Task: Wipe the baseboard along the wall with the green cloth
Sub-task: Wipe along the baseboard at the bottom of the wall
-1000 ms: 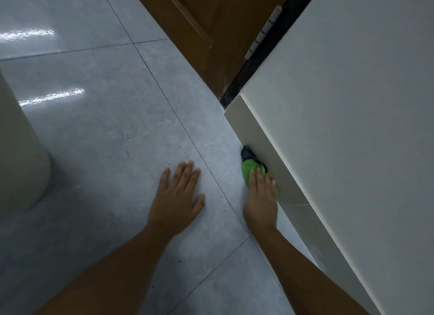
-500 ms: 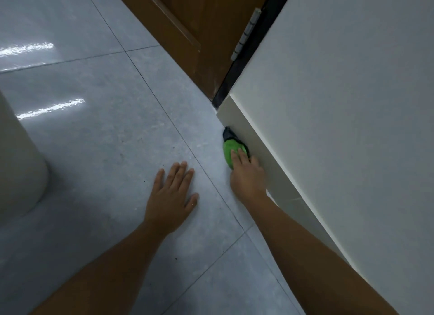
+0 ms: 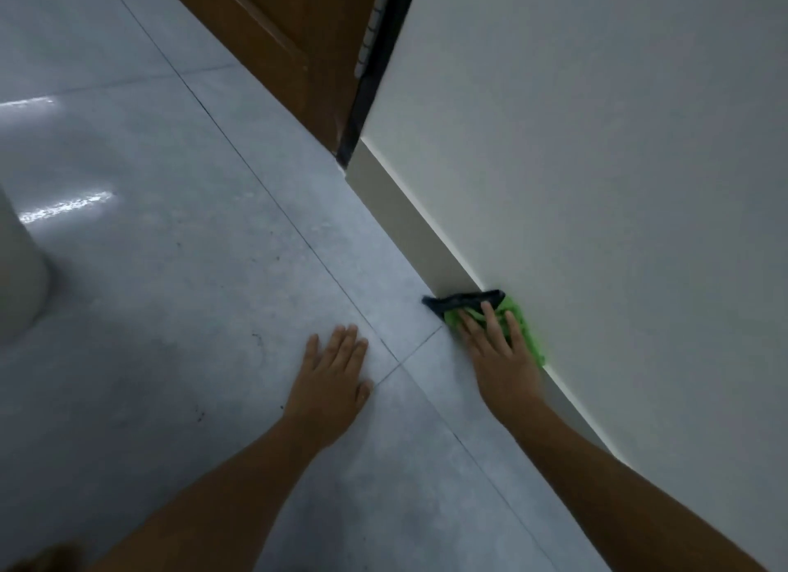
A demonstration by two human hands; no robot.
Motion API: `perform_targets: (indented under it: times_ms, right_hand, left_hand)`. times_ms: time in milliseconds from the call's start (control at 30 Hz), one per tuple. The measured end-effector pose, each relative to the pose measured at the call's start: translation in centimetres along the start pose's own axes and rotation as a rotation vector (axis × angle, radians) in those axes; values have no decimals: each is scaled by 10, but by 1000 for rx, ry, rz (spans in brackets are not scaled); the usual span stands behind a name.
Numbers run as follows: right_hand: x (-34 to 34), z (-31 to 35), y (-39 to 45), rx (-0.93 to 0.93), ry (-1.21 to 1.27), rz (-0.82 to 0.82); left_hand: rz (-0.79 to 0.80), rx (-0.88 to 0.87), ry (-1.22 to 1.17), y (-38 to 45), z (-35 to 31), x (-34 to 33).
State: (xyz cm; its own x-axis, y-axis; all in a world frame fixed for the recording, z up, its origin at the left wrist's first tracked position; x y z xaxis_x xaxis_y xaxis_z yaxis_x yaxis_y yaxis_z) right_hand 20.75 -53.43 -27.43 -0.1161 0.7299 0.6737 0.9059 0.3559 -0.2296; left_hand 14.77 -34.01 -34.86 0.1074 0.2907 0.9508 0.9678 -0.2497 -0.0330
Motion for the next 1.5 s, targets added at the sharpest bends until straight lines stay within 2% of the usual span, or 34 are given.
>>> perform_targets:
  times_ms: [67, 133, 200, 300, 367, 433, 533, 600, 700, 867, 933, 1033, 1167, 1300, 1400, 1500]
  right_hand:
    - [-33, -16, -63, -36, 57, -39]
    - [-52, -29, -119, -33, 77, 5]
    - [-61, -37, -133, -22, 167, 76]
    - [-61, -23, -98, -5, 240, 124]
    - [-31, -10, -47, -33, 262, 2]
    - [1, 7, 5, -36, 169, -77]
    - [33, 20, 51, -24, 117, -22]
    - [26, 18, 54, 24, 81, -36]
    - [-12, 3, 4, 29, 31, -61]
    - [-100, -19, -141, 33, 180, 172]
    - [-112, -18, -160, -2, 283, 239]
    - [-101, 0, -125, -43, 419, 286]
    - [-49, 31, -31, -33, 594, 231]
    - [-4, 43, 43, -40, 725, 223]
    - [-3, 36, 37, -75, 731, 172]
    - [-35, 20, -22, -112, 660, 184]
  left_hand:
    - [42, 14, -5, -11, -4, -5]
    - [52, 26, 7, -14, -4, -2]
    - [72, 33, 21, -14, -2, -4]
    - [84, 33, 8, -16, -5, -12]
    - [36, 51, 10, -17, -4, -12]
    - [-1, 56, 27, -20, -4, -11]
    - [-6, 44, 34, -20, -5, -11]
    - [10, 43, 36, -19, -5, -12]
    - [25, 44, 29, -19, -3, -11]
    - [87, 54, 29, -16, -4, -10]
    - [81, 57, 30, -15, -4, -10]
    - [-10, 78, 33, -15, -8, -10]
    - [-76, 96, 19, -19, -12, -10]
    - [-84, 105, 17, -20, -10, -7]
    - [-58, 104, -6, -20, -10, -7]
    - [-59, 108, -34, -20, -8, -6]
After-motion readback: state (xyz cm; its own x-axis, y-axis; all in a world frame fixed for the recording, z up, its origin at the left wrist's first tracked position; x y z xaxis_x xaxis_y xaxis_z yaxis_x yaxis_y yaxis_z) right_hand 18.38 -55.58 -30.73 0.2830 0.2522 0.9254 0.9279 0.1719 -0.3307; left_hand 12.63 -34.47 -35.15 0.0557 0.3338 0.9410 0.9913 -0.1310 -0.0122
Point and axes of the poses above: each hand's wrist, its own y-axis towards the middle knuckle, its own x-axis out of the back of the hand, z = x × y, the point moved 9 cm from there along y, towards the middle knuckle, and after that the axes turned 3 degrees about -x, right-handed, at the moved point
